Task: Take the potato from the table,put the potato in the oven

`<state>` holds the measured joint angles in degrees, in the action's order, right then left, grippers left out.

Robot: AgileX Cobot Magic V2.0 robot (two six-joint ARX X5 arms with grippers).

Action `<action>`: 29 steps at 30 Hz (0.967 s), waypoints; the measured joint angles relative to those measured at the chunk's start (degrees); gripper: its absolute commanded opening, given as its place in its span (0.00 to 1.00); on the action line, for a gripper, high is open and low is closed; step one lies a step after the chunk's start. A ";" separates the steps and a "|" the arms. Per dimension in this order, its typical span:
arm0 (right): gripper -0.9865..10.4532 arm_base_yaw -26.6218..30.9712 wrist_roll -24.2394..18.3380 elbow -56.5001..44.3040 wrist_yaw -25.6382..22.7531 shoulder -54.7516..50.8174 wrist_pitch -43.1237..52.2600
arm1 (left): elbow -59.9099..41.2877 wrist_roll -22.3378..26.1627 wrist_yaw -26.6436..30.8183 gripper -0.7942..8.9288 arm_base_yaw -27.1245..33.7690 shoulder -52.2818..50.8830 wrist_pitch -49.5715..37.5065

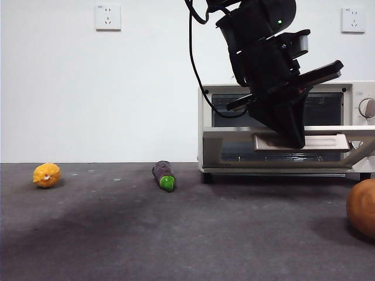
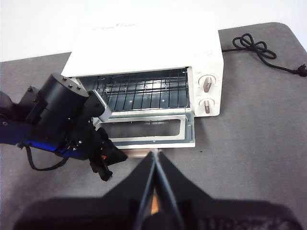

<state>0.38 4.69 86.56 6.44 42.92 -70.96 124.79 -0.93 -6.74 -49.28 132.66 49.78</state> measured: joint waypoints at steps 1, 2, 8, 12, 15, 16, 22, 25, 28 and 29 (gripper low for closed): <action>0.09 0.00 0.00 0.00 0.00 0.00 -0.04 | 0.00 -0.11 0.13 0.08 -0.09 0.13 0.00; 0.09 0.00 0.00 0.00 0.00 0.00 -0.11 | 0.00 -0.20 0.13 0.08 -0.20 0.31 0.02; 0.09 0.00 0.00 0.00 0.00 0.00 -0.20 | -0.02 -0.22 1.05 0.08 -0.92 0.85 -0.02; 0.09 0.00 -0.02 0.00 0.00 0.00 -0.74 | -0.02 -0.22 1.16 0.08 -1.16 1.09 -0.11; 0.09 0.00 -0.02 0.00 0.00 0.00 -1.22 | -0.02 -0.22 1.27 0.08 -1.40 1.73 0.33; 0.09 0.00 -0.04 0.00 0.00 0.00 -1.25 | -0.02 -0.22 1.25 0.08 -1.49 2.05 0.59; 0.09 0.00 -0.07 0.00 0.00 0.00 -1.40 | -0.04 -0.24 2.36 0.08 -1.81 3.19 1.73; 0.09 0.00 -0.22 0.00 0.00 0.00 -1.44 | -0.04 -0.48 2.95 0.08 -1.73 3.19 1.81; 0.09 0.00 -0.44 0.00 0.00 0.00 -1.70 | -0.02 -0.50 2.32 0.08 -1.75 3.17 2.34; 0.09 0.00 -0.59 0.00 0.00 0.00 -1.90 | -0.02 -0.50 1.51 0.08 -1.75 3.13 3.08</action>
<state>0.38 4.10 86.56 6.44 42.92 -72.86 124.77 -1.43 -5.23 -51.03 135.79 52.86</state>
